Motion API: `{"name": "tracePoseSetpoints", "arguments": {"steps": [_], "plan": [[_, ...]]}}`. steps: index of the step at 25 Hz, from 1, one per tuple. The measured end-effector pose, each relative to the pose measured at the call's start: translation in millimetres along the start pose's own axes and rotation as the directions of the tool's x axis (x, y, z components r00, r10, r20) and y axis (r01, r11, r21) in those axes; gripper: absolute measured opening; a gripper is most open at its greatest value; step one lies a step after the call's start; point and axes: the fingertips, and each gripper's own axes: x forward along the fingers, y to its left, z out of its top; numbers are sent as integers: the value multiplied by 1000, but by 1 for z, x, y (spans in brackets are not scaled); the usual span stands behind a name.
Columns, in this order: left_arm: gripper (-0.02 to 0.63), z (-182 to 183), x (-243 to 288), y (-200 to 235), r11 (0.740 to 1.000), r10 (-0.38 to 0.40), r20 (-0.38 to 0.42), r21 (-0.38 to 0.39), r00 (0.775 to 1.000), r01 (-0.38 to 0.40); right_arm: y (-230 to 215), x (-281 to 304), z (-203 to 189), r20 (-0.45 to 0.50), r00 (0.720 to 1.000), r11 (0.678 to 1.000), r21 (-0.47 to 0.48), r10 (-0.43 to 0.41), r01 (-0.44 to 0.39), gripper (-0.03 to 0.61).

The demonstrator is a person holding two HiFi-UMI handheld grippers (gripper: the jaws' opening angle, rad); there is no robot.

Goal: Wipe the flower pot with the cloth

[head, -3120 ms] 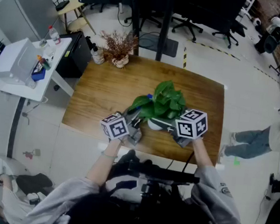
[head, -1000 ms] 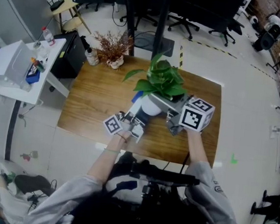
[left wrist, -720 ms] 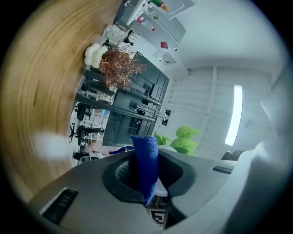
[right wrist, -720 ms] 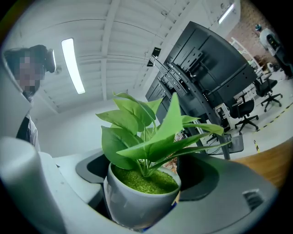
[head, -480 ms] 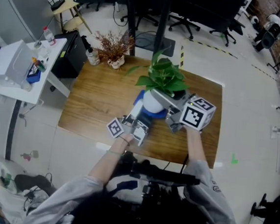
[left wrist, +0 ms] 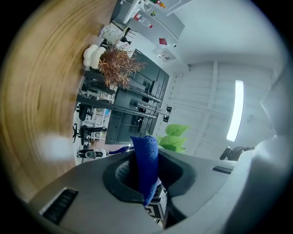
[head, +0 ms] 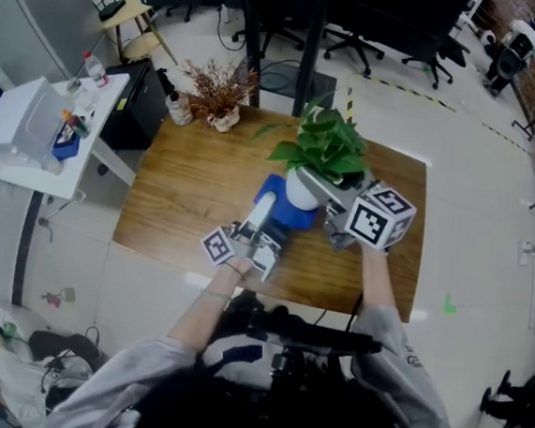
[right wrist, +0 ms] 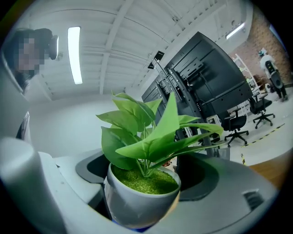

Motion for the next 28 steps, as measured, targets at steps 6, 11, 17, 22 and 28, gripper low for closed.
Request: {"name": "tracePoseSetpoints", "arguments": {"steps": [6, 11, 17, 22, 28], "plan": [[69, 6, 6, -15, 996, 9, -46, 91, 999, -5, -7, -1, -3, -1, 998, 997, -45, -57, 57, 456], [69, 3, 16, -32, 981, 10, -115, 194, 993, 12, -10, -1, -3, 22, 996, 996, -43, -83, 84, 456], [67, 3, 29, -56, 840, 124, -207, 542, 970, 8, -11, -2, 2, 43, 995, 995, -28, -95, 96, 456], [67, -14, 50, -78, 445, 319, -298, 885, 900, 136, -10, -3, 7, 73, 994, 996, 3, -85, 85, 456], [67, -36, 60, -85, 84, 428, -326, 943, 843, 322, -7, -4, 10, 71, 992, 994, 21, -104, 103, 456]]}}
